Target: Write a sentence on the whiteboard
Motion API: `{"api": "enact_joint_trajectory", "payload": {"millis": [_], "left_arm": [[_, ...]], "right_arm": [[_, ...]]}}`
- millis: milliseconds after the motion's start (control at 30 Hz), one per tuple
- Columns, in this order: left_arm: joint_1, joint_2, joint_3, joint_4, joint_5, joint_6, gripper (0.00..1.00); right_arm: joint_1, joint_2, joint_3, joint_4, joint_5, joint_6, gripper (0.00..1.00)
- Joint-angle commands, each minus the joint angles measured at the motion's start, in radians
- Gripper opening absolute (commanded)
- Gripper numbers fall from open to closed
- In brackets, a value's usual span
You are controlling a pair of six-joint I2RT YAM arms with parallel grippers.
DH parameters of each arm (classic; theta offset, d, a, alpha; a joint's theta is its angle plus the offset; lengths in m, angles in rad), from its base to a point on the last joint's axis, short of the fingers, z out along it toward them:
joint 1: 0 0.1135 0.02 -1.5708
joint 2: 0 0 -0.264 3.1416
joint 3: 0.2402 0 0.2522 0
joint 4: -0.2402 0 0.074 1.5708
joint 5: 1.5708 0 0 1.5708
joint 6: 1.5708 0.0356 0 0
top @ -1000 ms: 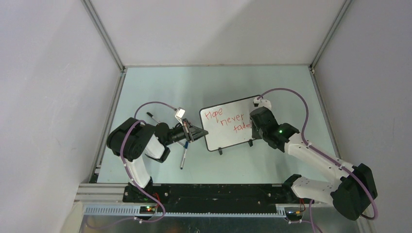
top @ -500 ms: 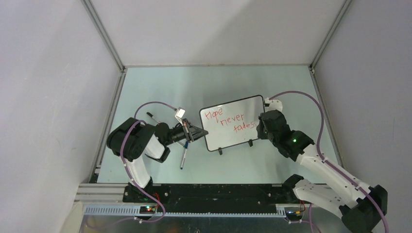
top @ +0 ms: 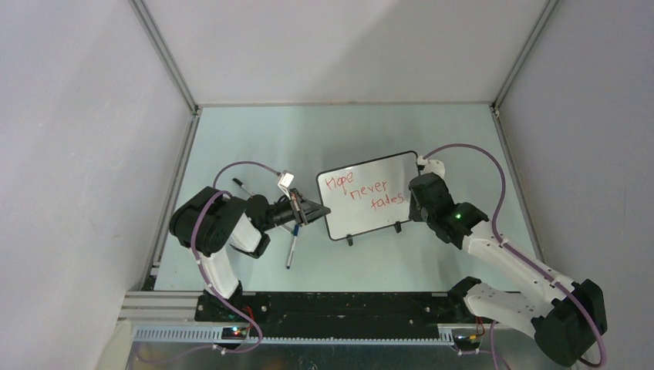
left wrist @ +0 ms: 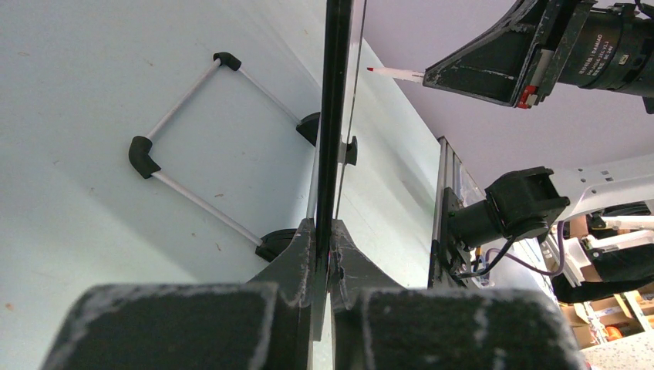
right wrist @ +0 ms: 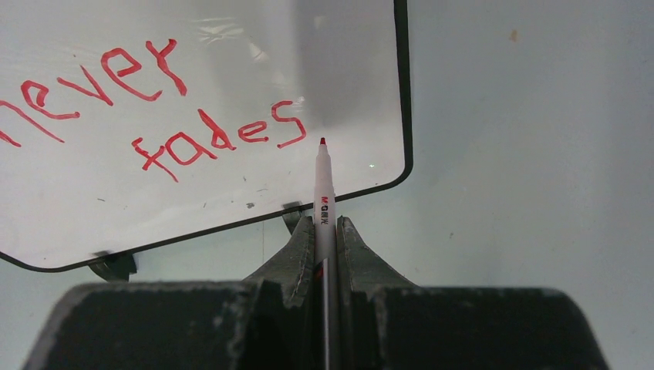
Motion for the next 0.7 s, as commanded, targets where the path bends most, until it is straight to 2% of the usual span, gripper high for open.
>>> {"api": "enact_joint_trajectory", "payload": {"millis": [0, 667], "left_arm": [[-0.006, 0.002, 0.011, 0.032, 0.009, -0.001, 0.0], [-0.005, 0.004, 0.013, 0.032, 0.008, -0.001, 0.0]], "right_arm": [[-0.012, 0.004, 0.003, 0.028, 0.023, 0.015, 0.0], [-0.039, 0.056, 0.004, 0.09, 0.028, 0.035, 0.0]]}}
